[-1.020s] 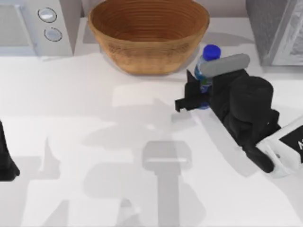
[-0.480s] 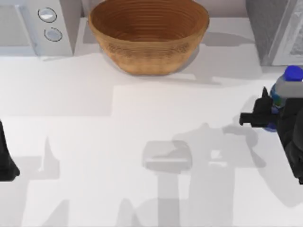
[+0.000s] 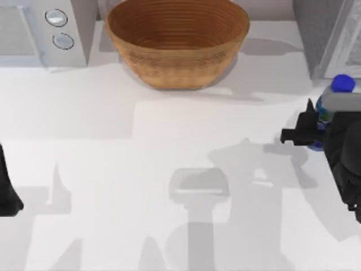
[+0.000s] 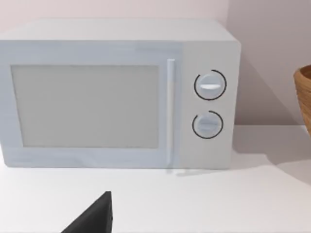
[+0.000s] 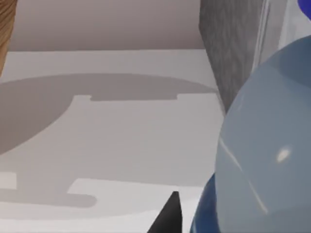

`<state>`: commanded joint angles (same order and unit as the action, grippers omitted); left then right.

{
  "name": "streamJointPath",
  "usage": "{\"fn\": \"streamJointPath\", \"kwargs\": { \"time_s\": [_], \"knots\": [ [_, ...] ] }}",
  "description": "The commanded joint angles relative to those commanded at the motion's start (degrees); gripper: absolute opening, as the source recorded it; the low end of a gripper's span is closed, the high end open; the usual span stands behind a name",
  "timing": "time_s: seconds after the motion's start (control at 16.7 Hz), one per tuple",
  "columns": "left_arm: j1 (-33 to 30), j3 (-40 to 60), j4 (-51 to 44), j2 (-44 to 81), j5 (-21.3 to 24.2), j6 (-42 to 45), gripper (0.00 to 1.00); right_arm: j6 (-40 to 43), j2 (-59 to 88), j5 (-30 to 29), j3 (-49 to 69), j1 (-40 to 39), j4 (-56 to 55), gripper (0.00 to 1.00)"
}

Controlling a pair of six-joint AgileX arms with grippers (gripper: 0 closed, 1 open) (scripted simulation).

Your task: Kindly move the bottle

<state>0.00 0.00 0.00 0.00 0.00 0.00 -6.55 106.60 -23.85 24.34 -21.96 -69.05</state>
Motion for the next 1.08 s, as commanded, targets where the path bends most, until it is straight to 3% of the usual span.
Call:
{"fn": "streamJointPath", "kwargs": {
  "time_s": [0.3,0.6,1.08],
  "knots": [
    [0.0,0.0,0.0,0.0,0.0,0.0,1.0,0.4,11.1,1.9,5.1,2.2,-5.1,0.0],
    [0.0,0.0,0.0,0.0,0.0,0.0,1.0,0.5,12.2,2.4,6.1,3.0,-6.0,0.0],
    [0.0,0.0,0.0,0.0,0.0,0.0,1.0,0.5,12.2,2.4,6.1,3.0,-6.0,0.6]
  ]
}}
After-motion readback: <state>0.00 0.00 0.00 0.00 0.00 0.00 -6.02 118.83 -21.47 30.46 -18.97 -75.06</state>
